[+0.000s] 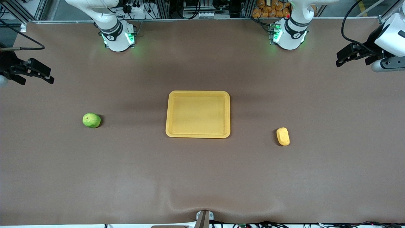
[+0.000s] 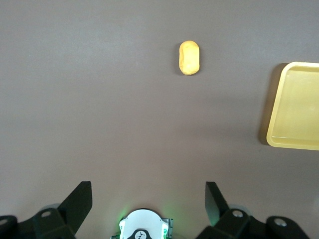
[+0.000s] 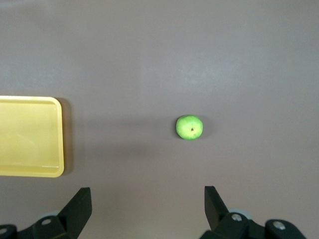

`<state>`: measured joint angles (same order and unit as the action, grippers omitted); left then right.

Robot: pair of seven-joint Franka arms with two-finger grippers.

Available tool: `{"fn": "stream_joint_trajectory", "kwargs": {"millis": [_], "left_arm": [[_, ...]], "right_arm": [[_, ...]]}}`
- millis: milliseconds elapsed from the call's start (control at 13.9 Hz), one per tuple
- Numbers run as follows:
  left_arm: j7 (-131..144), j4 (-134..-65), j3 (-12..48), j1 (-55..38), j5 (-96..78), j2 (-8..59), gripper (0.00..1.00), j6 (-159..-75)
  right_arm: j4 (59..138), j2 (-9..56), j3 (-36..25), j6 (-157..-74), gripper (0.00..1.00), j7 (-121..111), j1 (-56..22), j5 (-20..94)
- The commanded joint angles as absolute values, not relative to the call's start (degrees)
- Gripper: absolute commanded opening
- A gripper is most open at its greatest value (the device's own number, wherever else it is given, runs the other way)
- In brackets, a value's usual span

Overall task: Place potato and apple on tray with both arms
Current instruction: 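Move the left gripper toward the potato while the right gripper approaches the apple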

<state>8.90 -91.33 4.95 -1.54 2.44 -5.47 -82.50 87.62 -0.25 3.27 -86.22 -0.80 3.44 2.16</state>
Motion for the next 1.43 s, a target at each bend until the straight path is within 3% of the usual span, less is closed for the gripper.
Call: {"fn": "stream_joint_trajectory", "kwargs": {"millis": [0, 215, 502, 1076, 1363], "left_arm": [[9.14, -90.44, 4.75, -1.58, 1.14, -4.83, 1.0, -81.47], [9.23, -90.61, 5.01, -1.67, 1.23, -4.75, 1.0, -81.83], [9.23, -92.02, 5.01, -1.58, 1.14, -4.83, 1.0, -82.53], [9.23, -98.17, 5.01, -1.49, 1.14, -5.45, 1.0, -88.59], [9.14, -101.68, 5.01, -1.49, 1.23, -5.45, 1.0, -92.62]], "right_arm": [[86.31, 1.23, 3.52, -85.08, 1.0, -1.93, 4.04, 1.49], [85.96, 4.03, 3.52, -86.48, 1.0, -1.67, 4.04, 1.23], [86.04, 6.76, 3.52, -94.55, 1.0, -2.46, 3.34, 0.0], [86.04, 10.01, 3.52, -98.43, 1.0, -9.39, 4.04, -0.17], [85.87, 12.47, 3.6, -101.77, 1.0, -13.09, -0.25, -7.53]]}}
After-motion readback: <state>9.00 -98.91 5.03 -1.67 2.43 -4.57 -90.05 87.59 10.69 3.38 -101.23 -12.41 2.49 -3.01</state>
